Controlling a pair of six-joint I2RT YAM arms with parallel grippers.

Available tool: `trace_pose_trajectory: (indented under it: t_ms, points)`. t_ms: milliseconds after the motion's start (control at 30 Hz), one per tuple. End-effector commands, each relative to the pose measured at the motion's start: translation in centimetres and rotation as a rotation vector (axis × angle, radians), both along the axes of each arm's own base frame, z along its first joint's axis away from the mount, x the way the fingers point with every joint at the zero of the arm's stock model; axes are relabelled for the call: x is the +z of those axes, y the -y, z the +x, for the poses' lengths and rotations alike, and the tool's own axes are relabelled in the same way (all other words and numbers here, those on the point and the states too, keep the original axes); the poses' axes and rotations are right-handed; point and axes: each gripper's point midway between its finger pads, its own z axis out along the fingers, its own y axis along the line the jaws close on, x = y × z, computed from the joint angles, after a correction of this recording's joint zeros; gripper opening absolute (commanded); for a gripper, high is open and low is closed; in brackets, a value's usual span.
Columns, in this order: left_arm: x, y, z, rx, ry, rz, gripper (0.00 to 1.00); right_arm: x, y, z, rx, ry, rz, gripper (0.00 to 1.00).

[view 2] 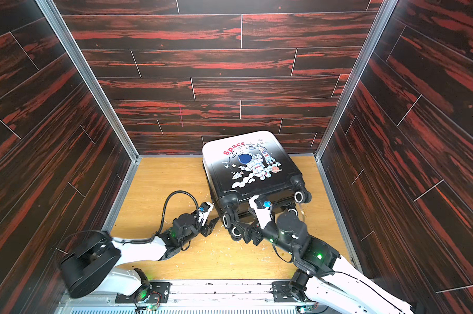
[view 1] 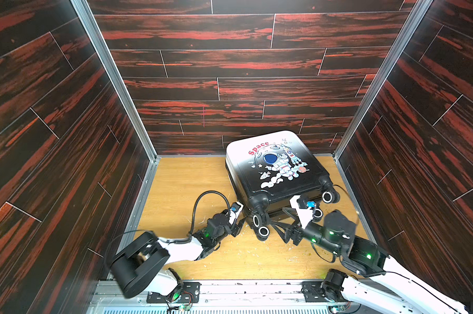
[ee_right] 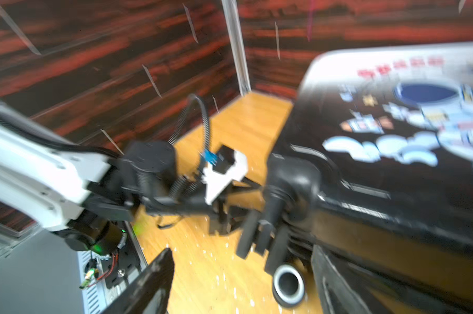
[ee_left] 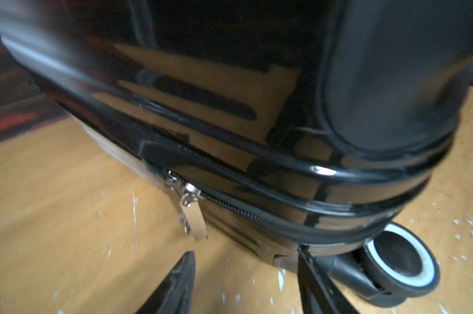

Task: Open the suitcase zippers
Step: Adjust the suitcase at the center of the board.

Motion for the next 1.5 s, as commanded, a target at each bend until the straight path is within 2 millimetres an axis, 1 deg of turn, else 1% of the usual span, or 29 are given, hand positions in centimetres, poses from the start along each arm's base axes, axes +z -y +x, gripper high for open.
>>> trace_pose_trajectory:
  t_ms: [0, 67, 133, 267, 367, 467, 600, 633, 700, 733, 767, 800, 933, 967, 1000, 1100, 1133, 1200, 1267, 1367, 1467]
  points:
    - [3.4, 0.9, 2.0, 0.016, 0.156, -0.075, 0.6, 1.3, -0.3, -1.0, 0.074, 0.074, -0.008, 0.79]
    - [3.2, 1.1, 2.4, 0.014, 0.164, -0.082, 0.58, 1.0, -0.1, -1.5, 0.092, 0.071, -0.023, 0.78]
    - [3.0, 0.8, 2.9, 0.027, 0.169, -0.09, 0.56, 0.7, 0.3, -1.8, 0.093, 0.069, -0.032, 0.78]
    - [3.2, 0.8, 3.4, 0.01, 0.165, -0.141, 0.55, 0.1, 1.2, -2.1, 0.08, 0.067, -0.04, 0.78]
    - [3.1, 0.1, 3.7, 0.015, 0.17, -0.135, 0.54, 0.0, 1.7, -2.4, 0.076, 0.064, -0.034, 0.78]
    - [2.9, -0.7, 4.3, -0.005, 0.149, -0.173, 0.54, -0.4, 1.8, -2.6, 0.082, 0.048, -0.042, 0.78]
    - [3.3, -0.4, 5.1, -0.061, 0.155, -0.216, 0.55, -1.0, 1.6, -2.8, 0.103, 0.027, -0.073, 0.76]
    - [3.3, -0.2, 5.2, -0.079, 0.152, -0.22, 0.55, -1.1, 1.5, -2.8, 0.105, 0.024, -0.082, 0.75]
    - [3.1, 1.1, 5.3, -0.149, 0.142, -0.199, 0.55, -1.3, 1.4, -2.8, 0.108, 0.01, -0.096, 0.75]
    - [3.4, 1.8, 5.1, -0.194, 0.147, -0.193, 0.55, -1.3, 1.3, -2.7, 0.108, 0.007, -0.1, 0.74]
    - [2.5, 2.7, 5.1, -0.239, 0.123, -0.181, 0.55, -1.4, 1.4, -2.7, 0.104, 0.005, -0.108, 0.74]
    - [2.6, 3.3, 5.0, -0.271, 0.117, -0.192, 0.55, -1.4, 1.5, -2.5, 0.095, 0.004, -0.114, 0.74]
    - [3.9, 4.9, 4.7, -0.321, 0.138, -0.263, 0.55, -1.3, 2.2, -2.0, 0.048, 0.011, -0.13, 0.74]
    - [4.1, 5.6, 4.4, -0.342, 0.14, -0.26, 0.56, -1.4, 2.4, -1.8, 0.033, 0.013, -0.136, 0.74]
    - [3.8, 6.8, 3.8, -0.376, 0.128, -0.236, 0.56, -1.5, 2.6, -1.6, 0.017, 0.016, -0.142, 0.74]
    - [3.1, 10.7, 1.6, -0.486, 0.128, -0.154, 0.56, -1.5, 3.4, -0.6, -0.05, 0.035, -0.159, 0.74]
    - [3.1, 11.4, 1.2, -0.5, 0.134, -0.147, 0.56, -1.4, 3.8, -0.3, -0.078, 0.044, -0.164, 0.74]
    - [3.4, 11.9, 0.9, -0.498, 0.154, -0.175, 0.56, -0.9, 4.8, 0.7, -0.154, 0.065, -0.174, 0.74]
    - [3.5, 11.6, 1.2, -0.471, 0.173, -0.185, 0.54, -0.4, 5.7, 1.2, -0.211, 0.082, -0.183, 0.74]
    - [3.0, 11.3, 1.5, -0.451, 0.182, -0.144, 0.5, -0.4, 6.6, 1.5, -0.255, 0.083, -0.199, 0.74]
    - [3.3, 10.9, 2.0, -0.409, 0.206, -0.17, 0.44, -0.2, 7.1, 1.6, -0.282, 0.078, -0.187, 0.74]
